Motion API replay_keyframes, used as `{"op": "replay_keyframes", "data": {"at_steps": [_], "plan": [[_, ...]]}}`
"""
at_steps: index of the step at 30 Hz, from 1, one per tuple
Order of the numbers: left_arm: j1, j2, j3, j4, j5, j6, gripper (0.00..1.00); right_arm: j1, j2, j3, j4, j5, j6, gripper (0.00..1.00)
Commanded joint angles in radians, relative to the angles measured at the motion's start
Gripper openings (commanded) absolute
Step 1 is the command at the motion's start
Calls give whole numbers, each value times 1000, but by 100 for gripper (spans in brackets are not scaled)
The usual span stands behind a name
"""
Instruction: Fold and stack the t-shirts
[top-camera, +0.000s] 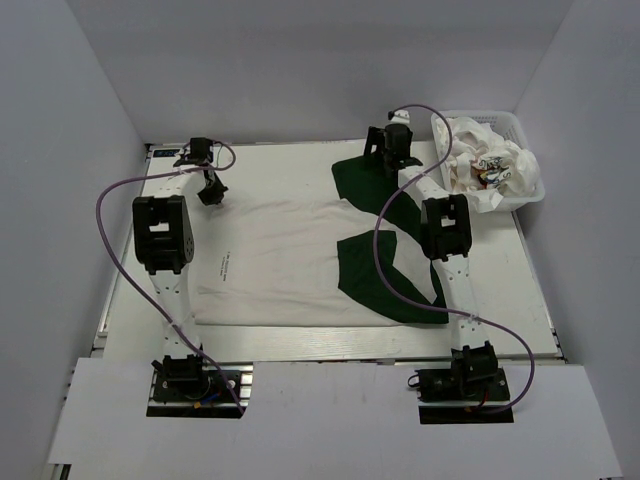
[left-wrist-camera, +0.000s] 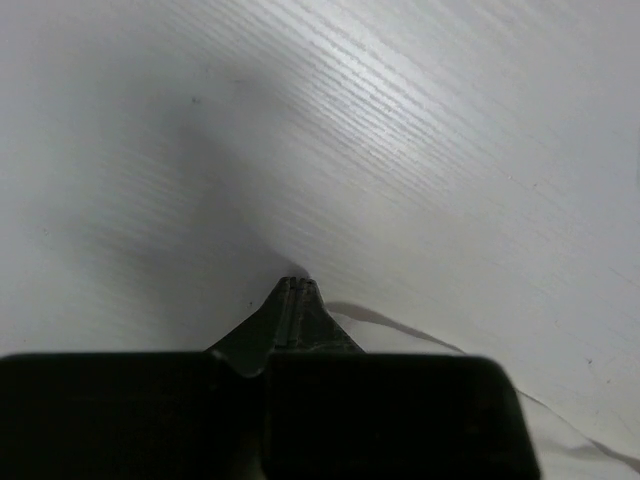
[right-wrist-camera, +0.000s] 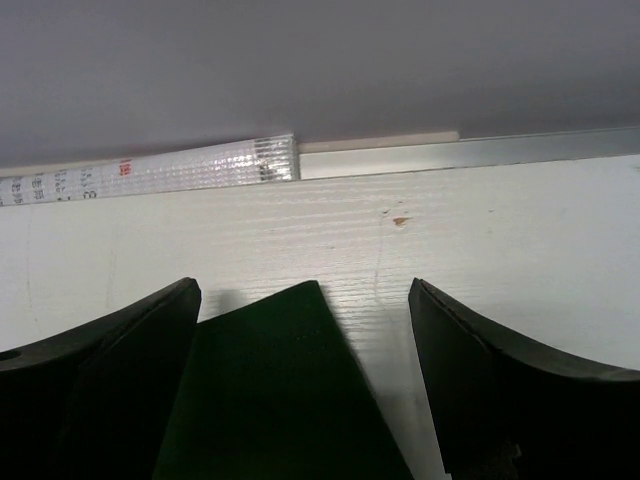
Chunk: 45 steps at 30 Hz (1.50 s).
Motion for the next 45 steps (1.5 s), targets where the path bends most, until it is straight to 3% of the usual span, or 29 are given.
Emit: {"op": "replay_keyframes", "data": {"at_steps": [1,3,6,7,8,12,16,22,24,26,29,33,37,45], "plan": [[-6,-55,-40,-53,8,17,0,-2,17,65,73,-58,36,90],[-6,-66,-49,-53,8,17,0,-3,8,54,55,-63,28,89],[-6,-75,-58,-44,20,17,0,-5,-4,40,9,-104,31,75],[-6,-75,-58,-44,20,17,0,-5,-7,42,0,-107,37,60],[-6,-75,-58,-44,29,17,0,-8,-13,40,-7,-109,37,54],[-6,-95,-58,-34,29,17,0,-2,-23,31,-11,-117,28,42],[-6,-133,-79,-24,41,26,0,-7,-36,14,-7,-124,28,0],[-6,-209,-159,-2,31,26,0,3,-182,-111,62,-144,-76,0],[-6,-262,-188,7,0,26,0,13,-324,-296,102,-136,-122,0],[-6,-310,-260,39,11,26,0,26,-520,-511,258,-138,-150,0],[-6,-391,-335,84,32,26,0,41,-683,-830,332,-167,-170,0],[-15,-466,-407,93,32,14,0,56,-965,-1114,415,-138,-152,0],[-24,-577,-493,93,23,-6,0,69,-1149,-1331,421,-110,-127,0],[-24,-804,-716,75,-103,-102,0,93,-1527,-1575,325,-41,-113,0]]}}
